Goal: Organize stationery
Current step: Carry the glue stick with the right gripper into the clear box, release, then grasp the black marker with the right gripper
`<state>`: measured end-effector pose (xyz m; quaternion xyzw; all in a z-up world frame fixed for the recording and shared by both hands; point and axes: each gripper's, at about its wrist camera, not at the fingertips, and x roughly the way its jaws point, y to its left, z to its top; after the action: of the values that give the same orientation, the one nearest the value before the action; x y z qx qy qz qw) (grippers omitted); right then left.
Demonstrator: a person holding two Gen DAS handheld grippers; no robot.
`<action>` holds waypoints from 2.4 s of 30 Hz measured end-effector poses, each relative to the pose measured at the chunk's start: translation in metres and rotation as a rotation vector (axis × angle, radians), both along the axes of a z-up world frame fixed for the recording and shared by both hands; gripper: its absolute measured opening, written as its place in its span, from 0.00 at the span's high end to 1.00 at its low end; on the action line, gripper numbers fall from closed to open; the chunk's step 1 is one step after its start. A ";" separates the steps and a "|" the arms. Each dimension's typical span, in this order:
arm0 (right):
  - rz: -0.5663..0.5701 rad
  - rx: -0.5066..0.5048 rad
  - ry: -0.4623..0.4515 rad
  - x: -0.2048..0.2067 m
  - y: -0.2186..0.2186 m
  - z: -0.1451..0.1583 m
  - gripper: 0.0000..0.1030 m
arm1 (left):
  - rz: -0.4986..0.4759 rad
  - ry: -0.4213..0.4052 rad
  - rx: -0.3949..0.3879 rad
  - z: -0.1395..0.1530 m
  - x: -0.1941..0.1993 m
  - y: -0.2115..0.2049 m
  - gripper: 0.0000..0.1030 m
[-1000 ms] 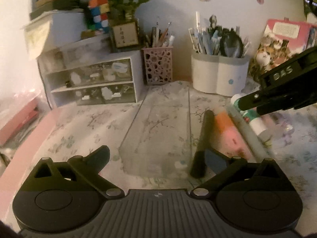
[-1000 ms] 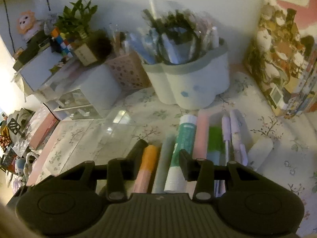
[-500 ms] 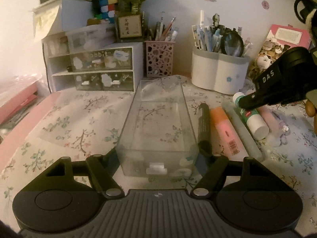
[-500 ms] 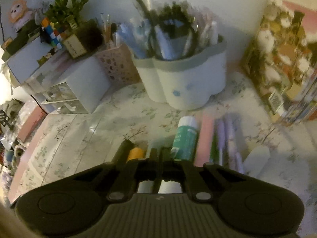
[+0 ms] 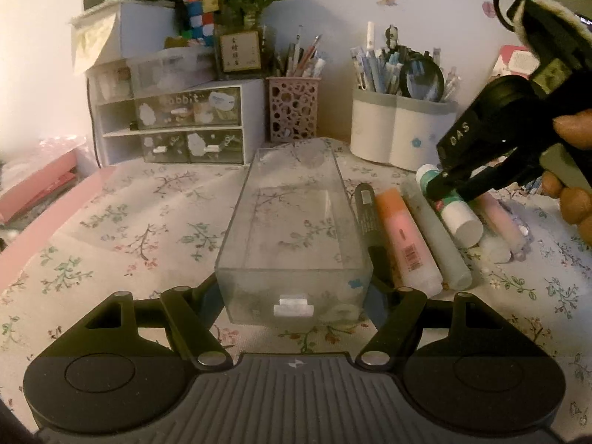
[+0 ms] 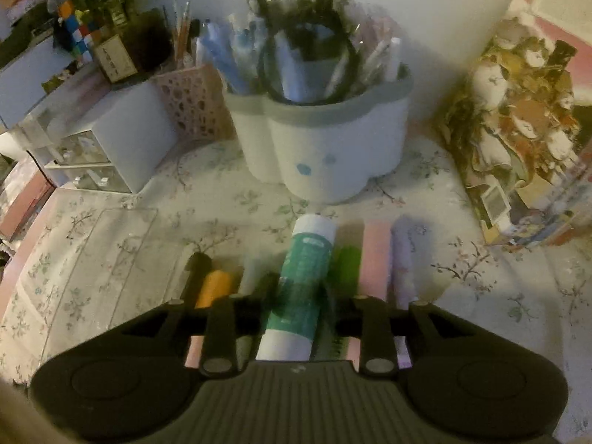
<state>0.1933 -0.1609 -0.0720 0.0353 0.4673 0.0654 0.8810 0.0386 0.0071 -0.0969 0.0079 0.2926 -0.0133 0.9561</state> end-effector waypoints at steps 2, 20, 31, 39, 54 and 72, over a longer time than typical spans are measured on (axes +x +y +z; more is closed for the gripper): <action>0.008 0.024 0.028 0.004 0.001 -0.005 0.74 | 0.003 0.023 -0.010 -0.001 0.002 0.001 0.30; 0.005 0.445 0.033 -0.013 0.023 0.044 0.76 | 0.011 0.023 0.007 -0.003 0.000 -0.004 0.30; 0.120 0.340 0.213 0.009 0.103 0.012 0.76 | -0.001 0.018 0.008 -0.003 0.000 -0.003 0.30; 0.168 0.312 0.279 0.001 0.104 0.002 0.74 | -0.004 0.019 0.005 -0.003 0.000 -0.003 0.30; 0.201 0.431 0.097 -0.024 0.056 0.040 0.77 | -0.003 0.021 0.004 -0.003 0.000 -0.003 0.30; 0.017 0.322 0.040 -0.037 0.008 0.008 0.76 | 0.016 0.019 0.000 -0.003 -0.002 -0.003 0.30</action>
<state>0.1567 -0.1525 -0.0635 0.1734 0.4685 0.1460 0.8539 0.0369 0.0046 -0.0999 0.0053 0.3018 -0.0055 0.9533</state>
